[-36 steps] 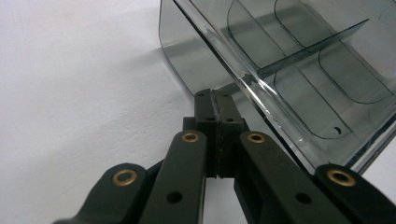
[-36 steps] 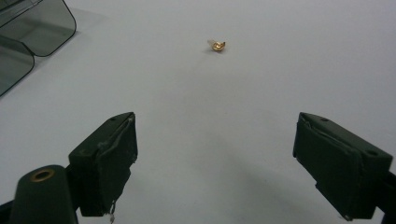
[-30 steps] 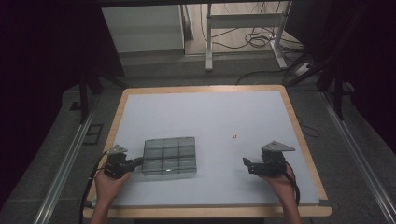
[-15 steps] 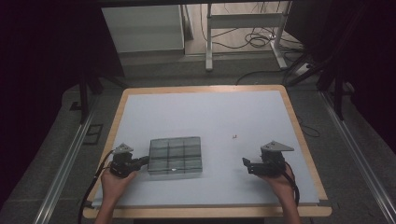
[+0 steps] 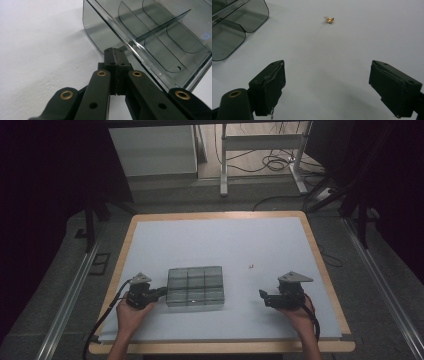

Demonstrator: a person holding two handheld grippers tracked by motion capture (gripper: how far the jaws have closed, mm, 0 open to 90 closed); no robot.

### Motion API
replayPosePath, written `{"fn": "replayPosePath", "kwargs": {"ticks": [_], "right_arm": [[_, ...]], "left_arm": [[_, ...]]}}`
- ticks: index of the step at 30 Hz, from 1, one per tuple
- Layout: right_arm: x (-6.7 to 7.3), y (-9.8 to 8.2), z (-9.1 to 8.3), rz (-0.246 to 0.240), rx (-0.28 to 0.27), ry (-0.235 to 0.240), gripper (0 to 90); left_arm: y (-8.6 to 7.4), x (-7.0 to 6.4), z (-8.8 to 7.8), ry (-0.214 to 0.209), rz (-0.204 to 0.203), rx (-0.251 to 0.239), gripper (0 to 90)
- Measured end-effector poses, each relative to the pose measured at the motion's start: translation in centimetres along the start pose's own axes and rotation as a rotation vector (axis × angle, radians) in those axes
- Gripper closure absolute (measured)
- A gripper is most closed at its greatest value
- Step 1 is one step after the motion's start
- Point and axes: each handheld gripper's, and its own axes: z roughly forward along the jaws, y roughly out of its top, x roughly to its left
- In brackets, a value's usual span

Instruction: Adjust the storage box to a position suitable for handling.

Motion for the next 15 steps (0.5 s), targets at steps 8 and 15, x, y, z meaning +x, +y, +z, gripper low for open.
{"fn": "replayPosePath", "kwargs": {"ticks": [8, 15], "right_arm": [[0.0, 0.0, 0.1, -0.001, 0.004, -0.003, 13.1], [0.1, -0.1, 0.2, -0.004, 0.011, -0.002, 13.1]], "left_arm": [[0.4, -0.7, 0.8, -0.011, 0.012, 0.000, 90.0], [0.6, -1.1, 1.4, -0.025, 0.010, -0.001, 90.0]]}}
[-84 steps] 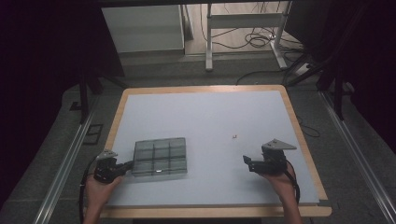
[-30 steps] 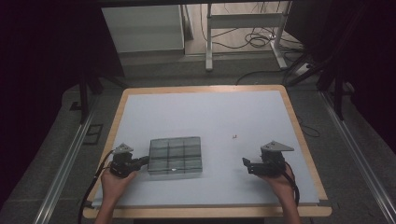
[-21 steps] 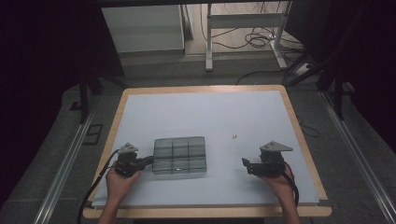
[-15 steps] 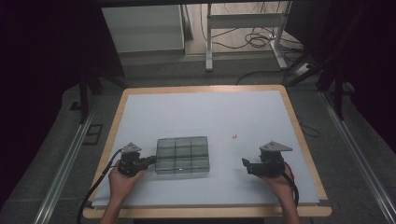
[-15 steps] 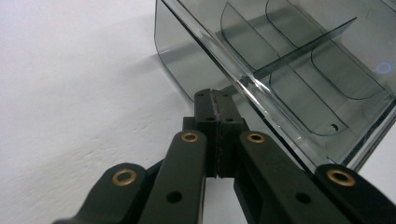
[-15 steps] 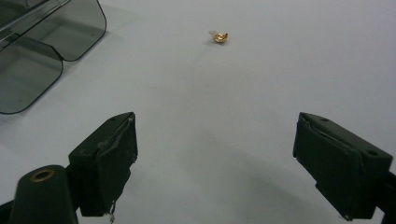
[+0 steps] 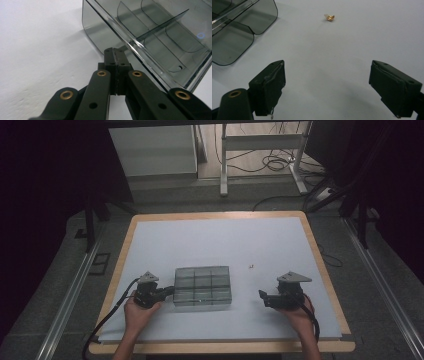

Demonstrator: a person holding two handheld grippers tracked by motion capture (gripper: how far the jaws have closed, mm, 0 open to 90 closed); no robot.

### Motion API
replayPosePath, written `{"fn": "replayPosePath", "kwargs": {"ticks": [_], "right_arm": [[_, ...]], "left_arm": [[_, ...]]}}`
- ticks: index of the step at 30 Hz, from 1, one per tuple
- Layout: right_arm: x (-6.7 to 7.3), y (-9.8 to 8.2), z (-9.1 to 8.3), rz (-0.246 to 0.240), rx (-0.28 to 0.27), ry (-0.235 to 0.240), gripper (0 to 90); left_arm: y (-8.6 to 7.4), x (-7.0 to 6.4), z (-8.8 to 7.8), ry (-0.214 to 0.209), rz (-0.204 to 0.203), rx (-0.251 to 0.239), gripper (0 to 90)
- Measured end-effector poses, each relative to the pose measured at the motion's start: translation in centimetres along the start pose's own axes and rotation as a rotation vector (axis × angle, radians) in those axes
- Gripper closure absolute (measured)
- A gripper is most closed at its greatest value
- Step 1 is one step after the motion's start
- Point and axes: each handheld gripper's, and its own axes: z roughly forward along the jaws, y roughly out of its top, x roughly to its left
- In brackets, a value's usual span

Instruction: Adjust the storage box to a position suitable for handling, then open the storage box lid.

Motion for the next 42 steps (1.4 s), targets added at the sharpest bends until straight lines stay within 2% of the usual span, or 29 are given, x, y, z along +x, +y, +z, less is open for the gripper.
{"fn": "replayPosePath", "kwargs": {"ticks": [5, 8, 23, 28, 33, 35, 38, 42], "right_arm": [[0.0, 0.0, 0.0, -0.002, 0.004, 0.000, 13.1], [0.0, -0.1, 0.0, -0.002, 0.005, 0.000, 13.1], [0.1, -0.1, 0.3, -0.005, 0.014, 0.004, 13.1], [0.0, -0.1, 0.2, -0.002, 0.012, 0.003, 13.1], [-0.2, -0.1, 0.0, 0.003, 0.003, 0.001, 13.1], [-0.2, -0.2, 0.0, 0.004, 0.004, -0.001, 13.2], [-0.2, -0.2, -0.1, 0.004, 0.002, -0.005, 13.1], [-0.2, -0.1, -0.3, 0.007, -0.004, -0.006, 13.2]], "left_arm": [[0.0, -0.1, 0.3, 0.004, 0.000, -0.013, 90.0], [0.1, -0.4, 0.5, 0.021, 0.012, -0.014, 90.0], [0.2, -0.8, 1.0, 0.016, 0.029, -0.030, 90.0], [0.3, -0.7, 0.1, 0.012, 0.062, -0.055, 90.0], [0.1, -0.3, -1.5, 0.021, 0.051, -0.076, 90.0], [0.0, 0.0, -2.0, 0.025, 0.065, -0.074, 90.0], [-0.1, 0.0, -2.8, 0.015, 0.057, -0.082, 90.0], [-0.2, -0.1, -3.5, 0.006, 0.074, -0.084, 90.0]]}}
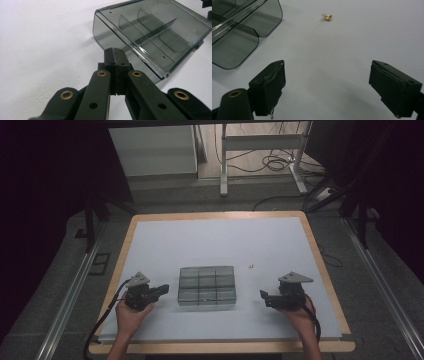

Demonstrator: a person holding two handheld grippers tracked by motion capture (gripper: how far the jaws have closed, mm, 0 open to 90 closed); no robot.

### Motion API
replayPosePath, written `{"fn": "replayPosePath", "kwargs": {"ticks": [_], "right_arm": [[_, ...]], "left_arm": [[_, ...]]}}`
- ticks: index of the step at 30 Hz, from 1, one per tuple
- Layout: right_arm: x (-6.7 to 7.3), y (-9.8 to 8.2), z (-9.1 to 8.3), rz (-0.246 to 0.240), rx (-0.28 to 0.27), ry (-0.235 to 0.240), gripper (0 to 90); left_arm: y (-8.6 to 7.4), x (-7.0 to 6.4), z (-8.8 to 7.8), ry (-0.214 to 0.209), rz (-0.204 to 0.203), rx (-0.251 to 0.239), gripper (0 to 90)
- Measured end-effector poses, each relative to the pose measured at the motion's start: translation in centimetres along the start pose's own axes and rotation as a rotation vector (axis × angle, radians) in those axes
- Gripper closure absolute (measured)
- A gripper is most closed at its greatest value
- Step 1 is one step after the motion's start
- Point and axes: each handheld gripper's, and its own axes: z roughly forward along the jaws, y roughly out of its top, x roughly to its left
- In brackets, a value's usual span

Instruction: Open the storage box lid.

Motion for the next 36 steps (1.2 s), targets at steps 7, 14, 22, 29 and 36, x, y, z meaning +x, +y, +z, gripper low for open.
{"fn": "replayPosePath", "kwargs": {"ticks": [7, 14, 22, 29, 36], "right_arm": [[0.1, 0.1, 0.1, -0.003, -0.001, 0.003, 13.1], [0.1, 0.0, 0.2, -0.006, 0.005, 0.003, 13.1], [-0.1, 0.0, -0.2, 0.000, -0.008, -0.004, 13.1], [0.0, -0.1, -0.1, 0.001, -0.010, -0.011, 13.1], [-0.1, -0.1, 0.0, 0.005, -0.006, -0.013, 13.1]], "left_arm": [[-0.5, -0.5, -1.0, -0.011, 0.002, 0.005, 90.0], [-1.1, -1.1, -1.2, -0.018, 0.006, 0.030, 90.0], [-1.8, -2.1, -0.8, -0.036, 0.018, 0.070, 90.0], [-1.8, -2.8, -0.5, -0.054, 0.035, 0.080, 90.0], [-1.7, -3.1, -0.4, -0.064, 0.042, 0.078, 90.0]]}}
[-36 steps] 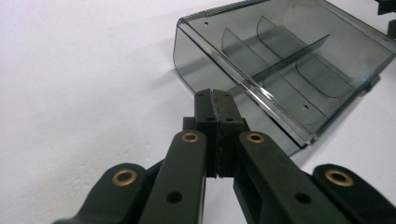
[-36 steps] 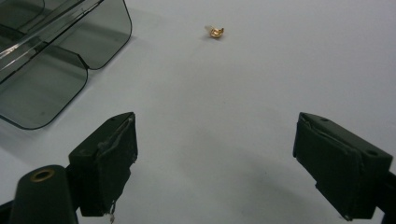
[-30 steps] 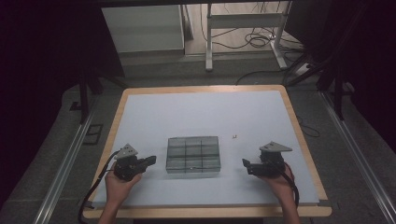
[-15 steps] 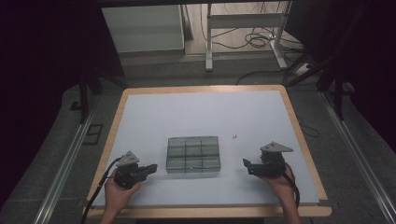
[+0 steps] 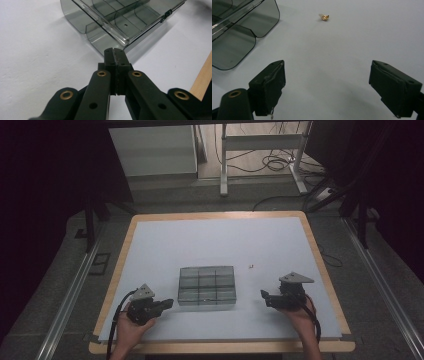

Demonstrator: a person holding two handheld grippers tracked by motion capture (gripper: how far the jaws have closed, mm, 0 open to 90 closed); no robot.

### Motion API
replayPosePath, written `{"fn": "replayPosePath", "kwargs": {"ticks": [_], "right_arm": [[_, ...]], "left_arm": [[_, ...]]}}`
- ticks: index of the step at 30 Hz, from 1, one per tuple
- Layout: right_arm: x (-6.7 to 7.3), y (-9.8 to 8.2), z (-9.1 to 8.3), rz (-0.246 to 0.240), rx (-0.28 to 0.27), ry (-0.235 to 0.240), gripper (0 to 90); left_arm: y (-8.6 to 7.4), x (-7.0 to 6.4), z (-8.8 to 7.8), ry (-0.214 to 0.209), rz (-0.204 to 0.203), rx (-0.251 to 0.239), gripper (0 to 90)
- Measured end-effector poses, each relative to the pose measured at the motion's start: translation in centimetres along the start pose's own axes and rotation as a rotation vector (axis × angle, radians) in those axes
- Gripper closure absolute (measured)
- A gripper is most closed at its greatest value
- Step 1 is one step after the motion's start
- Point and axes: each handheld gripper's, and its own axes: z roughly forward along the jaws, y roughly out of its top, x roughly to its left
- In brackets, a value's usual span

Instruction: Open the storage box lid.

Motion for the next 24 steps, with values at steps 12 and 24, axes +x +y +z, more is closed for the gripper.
{"fn": "replayPosePath", "kwargs": {"ticks": [12, 24], "right_arm": [[0.08, -0.13, 0.37, -0.004, 0.013, -0.002, 13.1], [0.03, -0.18, 0.39, -0.004, 0.016, -0.008, 13.1]], "left_arm": [[0.42, -0.55, 0.57, -0.005, 0.023, 0.006, 90.0], [0.35, -0.95, 0.79, -0.018, 0.034, 0.015, 90.0]]}}
